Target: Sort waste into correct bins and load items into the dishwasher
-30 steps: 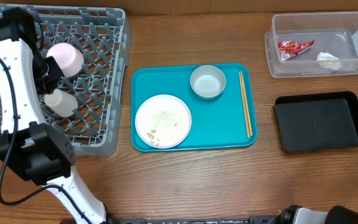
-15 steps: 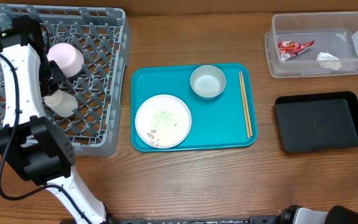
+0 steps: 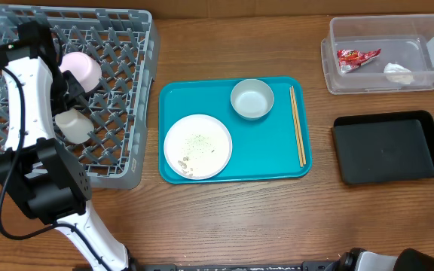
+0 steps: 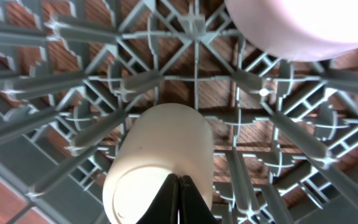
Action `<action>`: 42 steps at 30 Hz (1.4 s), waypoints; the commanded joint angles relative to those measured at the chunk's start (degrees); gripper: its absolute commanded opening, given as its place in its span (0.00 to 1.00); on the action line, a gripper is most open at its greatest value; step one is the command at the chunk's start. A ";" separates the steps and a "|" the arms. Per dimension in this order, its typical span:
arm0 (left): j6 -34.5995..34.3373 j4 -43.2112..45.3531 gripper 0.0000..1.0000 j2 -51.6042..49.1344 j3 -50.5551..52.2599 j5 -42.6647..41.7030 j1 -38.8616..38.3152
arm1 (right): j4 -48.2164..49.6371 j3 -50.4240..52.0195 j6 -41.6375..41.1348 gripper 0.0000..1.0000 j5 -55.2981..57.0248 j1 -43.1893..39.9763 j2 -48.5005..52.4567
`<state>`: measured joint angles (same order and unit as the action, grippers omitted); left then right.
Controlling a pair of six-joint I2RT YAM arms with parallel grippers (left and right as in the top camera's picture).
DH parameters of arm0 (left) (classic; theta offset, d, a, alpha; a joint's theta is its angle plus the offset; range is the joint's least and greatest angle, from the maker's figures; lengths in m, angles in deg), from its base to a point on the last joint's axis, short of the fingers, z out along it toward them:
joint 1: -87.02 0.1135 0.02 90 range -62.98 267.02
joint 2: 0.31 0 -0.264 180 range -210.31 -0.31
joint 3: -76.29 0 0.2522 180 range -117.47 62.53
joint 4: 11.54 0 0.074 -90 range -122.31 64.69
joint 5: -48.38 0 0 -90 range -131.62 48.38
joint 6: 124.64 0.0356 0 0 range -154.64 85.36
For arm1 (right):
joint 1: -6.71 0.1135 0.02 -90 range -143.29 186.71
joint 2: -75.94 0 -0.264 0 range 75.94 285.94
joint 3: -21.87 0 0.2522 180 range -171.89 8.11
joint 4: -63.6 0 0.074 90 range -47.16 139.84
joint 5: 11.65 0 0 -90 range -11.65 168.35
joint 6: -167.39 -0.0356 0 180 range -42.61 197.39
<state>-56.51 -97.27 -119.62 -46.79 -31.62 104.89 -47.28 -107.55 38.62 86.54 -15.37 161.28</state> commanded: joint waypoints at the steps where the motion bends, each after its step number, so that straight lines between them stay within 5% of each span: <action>1: -0.90 2.27 0.04 -0.42 4.76 -1.16 0.11 | 0.13 0.20 -0.09 1.00 0.79 -0.17 -0.74; 7: -0.02 1.22 0.04 0.35 2.36 -0.92 0.11 | 0.13 0.20 -0.09 1.00 0.79 -0.17 -0.72; 12: -0.02 -5.11 0.04 1.05 -10.14 -5.27 0.09 | 0.13 0.20 -0.09 1.00 0.79 -0.17 -0.72; 19: 0.00 -13.88 0.05 1.40 -31.74 -27.34 -0.79 | 0.13 0.20 -0.09 1.00 0.79 -0.17 -0.72; 24: 2.99 -14.53 0.16 1.38 -37.22 -46.90 -6.21 | 0.13 0.20 -0.09 1.00 0.79 -0.17 -0.72; 26: 6.05 -14.64 0.36 1.36 -37.20 -48.61 -10.67 | 0.13 0.20 -0.09 1.00 0.79 -0.17 -0.72; 28: 9.94 -14.73 0.86 1.22 -36.94 -48.04 -15.52 | 0.13 0.20 -0.09 1.00 0.79 -0.17 -0.72; 29: 12.35 -14.67 1.00 1.01 -36.79 -46.71 -18.56 | 0.13 0.20 -0.09 1.00 0.79 -0.17 -0.72; 37: 15.50 -10.58 1.00 -3.91 -33.92 -20.09 -40.09 | 0.13 0.20 -0.09 1.00 0.79 -0.17 -0.74; 42: 18.97 -6.14 0.92 -11.28 -32.94 -13.64 -48.02 | 0.13 0.20 -0.09 1.00 0.79 -0.17 -0.72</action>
<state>-42.00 -104.42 -125.87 -81.06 -53.43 59.10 -47.31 -107.55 38.62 86.54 -15.37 161.28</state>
